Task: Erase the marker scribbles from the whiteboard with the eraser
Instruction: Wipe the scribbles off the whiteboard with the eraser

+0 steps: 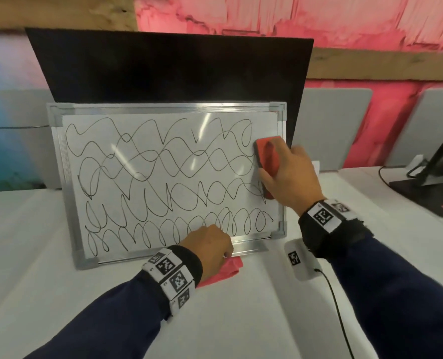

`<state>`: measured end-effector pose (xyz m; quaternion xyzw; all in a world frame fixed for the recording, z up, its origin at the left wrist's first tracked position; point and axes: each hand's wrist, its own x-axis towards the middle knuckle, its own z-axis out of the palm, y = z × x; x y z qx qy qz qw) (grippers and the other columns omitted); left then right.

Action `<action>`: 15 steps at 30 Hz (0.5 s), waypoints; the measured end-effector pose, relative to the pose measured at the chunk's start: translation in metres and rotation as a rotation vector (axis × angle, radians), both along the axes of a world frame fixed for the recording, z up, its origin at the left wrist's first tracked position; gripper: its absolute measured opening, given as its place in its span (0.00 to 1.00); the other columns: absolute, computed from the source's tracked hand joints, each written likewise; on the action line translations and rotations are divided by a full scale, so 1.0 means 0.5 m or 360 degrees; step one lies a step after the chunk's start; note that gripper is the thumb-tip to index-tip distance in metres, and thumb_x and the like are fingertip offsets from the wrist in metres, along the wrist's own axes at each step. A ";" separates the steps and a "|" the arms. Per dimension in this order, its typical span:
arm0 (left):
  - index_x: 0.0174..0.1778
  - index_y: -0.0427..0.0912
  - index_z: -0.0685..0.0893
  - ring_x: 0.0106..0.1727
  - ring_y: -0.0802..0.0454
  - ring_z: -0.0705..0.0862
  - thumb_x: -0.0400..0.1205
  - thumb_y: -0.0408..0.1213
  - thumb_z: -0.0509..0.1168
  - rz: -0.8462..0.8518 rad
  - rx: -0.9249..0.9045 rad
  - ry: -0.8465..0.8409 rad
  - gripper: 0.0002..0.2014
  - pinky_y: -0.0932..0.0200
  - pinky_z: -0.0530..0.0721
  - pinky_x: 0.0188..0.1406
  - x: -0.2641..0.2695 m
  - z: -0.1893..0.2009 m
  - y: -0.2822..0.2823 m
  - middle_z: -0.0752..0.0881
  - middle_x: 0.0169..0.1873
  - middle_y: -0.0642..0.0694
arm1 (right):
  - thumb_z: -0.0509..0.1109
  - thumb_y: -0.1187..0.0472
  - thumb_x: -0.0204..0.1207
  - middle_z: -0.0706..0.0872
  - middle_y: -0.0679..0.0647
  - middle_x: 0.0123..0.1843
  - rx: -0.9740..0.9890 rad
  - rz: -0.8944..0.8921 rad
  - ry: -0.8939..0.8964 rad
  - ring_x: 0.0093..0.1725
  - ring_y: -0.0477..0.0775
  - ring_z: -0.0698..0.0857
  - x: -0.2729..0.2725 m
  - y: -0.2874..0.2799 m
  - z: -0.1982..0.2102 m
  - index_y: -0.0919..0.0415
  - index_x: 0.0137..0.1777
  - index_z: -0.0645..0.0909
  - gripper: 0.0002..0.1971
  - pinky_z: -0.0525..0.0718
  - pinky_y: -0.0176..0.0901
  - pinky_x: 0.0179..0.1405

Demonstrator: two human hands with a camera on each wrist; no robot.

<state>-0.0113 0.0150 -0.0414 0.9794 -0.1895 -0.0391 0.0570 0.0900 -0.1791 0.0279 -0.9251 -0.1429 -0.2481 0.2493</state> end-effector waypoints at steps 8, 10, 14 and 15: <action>0.56 0.48 0.91 0.50 0.49 0.87 0.81 0.40 0.69 -0.0001 -0.0014 0.0060 0.10 0.51 0.86 0.57 0.003 0.011 -0.002 0.89 0.52 0.48 | 0.73 0.43 0.75 0.77 0.58 0.55 -0.0083 -0.0038 0.0212 0.49 0.64 0.82 -0.038 -0.014 -0.048 0.43 0.73 0.63 0.31 0.87 0.57 0.46; 0.56 0.48 0.91 0.49 0.50 0.87 0.80 0.39 0.69 -0.0017 -0.0016 0.0073 0.10 0.52 0.87 0.57 0.006 0.012 0.001 0.89 0.52 0.48 | 0.74 0.45 0.76 0.76 0.57 0.54 -0.0037 0.0001 0.0140 0.48 0.62 0.81 -0.014 -0.008 -0.010 0.44 0.74 0.63 0.31 0.86 0.55 0.45; 0.55 0.50 0.92 0.50 0.52 0.87 0.79 0.40 0.69 -0.0010 -0.0100 0.0090 0.10 0.54 0.86 0.57 0.014 0.010 0.012 0.89 0.52 0.50 | 0.77 0.47 0.74 0.79 0.58 0.54 -0.0032 0.0060 0.0118 0.47 0.62 0.82 -0.002 0.002 0.023 0.44 0.72 0.64 0.31 0.89 0.58 0.44; 0.55 0.50 0.92 0.49 0.54 0.87 0.79 0.40 0.70 -0.0004 -0.0131 0.0095 0.10 0.56 0.85 0.57 0.015 0.008 0.015 0.89 0.52 0.51 | 0.77 0.47 0.74 0.80 0.59 0.53 -0.0076 0.0049 0.0178 0.46 0.63 0.83 -0.012 0.001 0.005 0.44 0.71 0.63 0.31 0.89 0.58 0.44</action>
